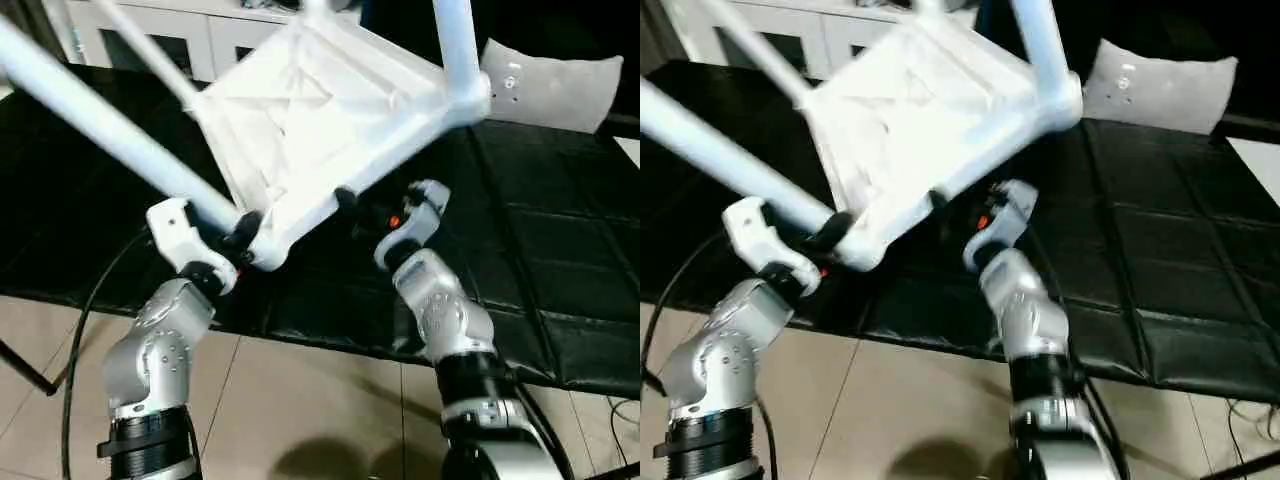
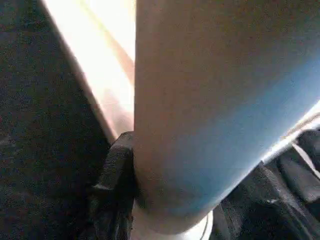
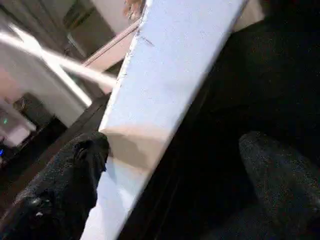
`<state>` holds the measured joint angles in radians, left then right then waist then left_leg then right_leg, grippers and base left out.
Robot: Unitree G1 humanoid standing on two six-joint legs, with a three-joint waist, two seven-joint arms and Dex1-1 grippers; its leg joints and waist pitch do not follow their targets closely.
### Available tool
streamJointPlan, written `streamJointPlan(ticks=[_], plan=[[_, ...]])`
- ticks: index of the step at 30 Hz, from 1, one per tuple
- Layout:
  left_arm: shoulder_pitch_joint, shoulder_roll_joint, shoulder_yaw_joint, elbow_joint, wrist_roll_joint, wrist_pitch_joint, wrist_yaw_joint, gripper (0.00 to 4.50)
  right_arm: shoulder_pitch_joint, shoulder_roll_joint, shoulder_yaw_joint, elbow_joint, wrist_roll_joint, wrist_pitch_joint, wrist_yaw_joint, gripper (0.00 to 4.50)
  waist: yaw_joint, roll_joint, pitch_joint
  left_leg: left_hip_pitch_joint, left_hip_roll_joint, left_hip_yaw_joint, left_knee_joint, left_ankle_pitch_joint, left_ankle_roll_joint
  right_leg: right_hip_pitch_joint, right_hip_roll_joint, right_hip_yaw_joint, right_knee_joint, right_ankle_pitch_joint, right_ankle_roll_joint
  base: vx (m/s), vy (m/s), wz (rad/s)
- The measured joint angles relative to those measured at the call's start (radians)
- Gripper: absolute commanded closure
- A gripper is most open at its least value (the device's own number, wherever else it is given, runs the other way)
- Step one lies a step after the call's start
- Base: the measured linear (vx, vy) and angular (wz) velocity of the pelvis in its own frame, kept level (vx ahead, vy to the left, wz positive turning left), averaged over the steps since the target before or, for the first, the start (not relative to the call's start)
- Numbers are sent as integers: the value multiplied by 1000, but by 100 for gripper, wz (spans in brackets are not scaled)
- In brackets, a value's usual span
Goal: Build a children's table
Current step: Flip table
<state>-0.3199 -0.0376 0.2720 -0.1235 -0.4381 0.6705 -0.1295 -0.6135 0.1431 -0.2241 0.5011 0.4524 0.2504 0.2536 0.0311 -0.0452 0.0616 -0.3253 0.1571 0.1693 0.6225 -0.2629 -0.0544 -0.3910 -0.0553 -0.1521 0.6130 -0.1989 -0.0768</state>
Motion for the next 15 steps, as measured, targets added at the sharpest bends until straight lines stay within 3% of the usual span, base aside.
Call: streamJointPlan(ticks=[6,11,15], plan=[[1,15,-16,-11,17,-1,-1,247,-50,-1,-22,90,24,-37,8,0,-1,-1,-1,-8,0,1,0,2,2,-9,0,0,3,0,-2,0,0,0],[16,26,-28,4,35,-21,-6,247,-49,-1,-15,65,25,-35,24,0,6,-3,0,-9,0,2,0,3,4,-11,0,0,4,0,-2,0,0,0],[26,44,-30,33,40,-36,-21,247,44,1,9,-59,54,23,80,0,25,-6,-2,-9,1,2,0,4,5,-10,0,0,3,-1,-1,0,0,0]])
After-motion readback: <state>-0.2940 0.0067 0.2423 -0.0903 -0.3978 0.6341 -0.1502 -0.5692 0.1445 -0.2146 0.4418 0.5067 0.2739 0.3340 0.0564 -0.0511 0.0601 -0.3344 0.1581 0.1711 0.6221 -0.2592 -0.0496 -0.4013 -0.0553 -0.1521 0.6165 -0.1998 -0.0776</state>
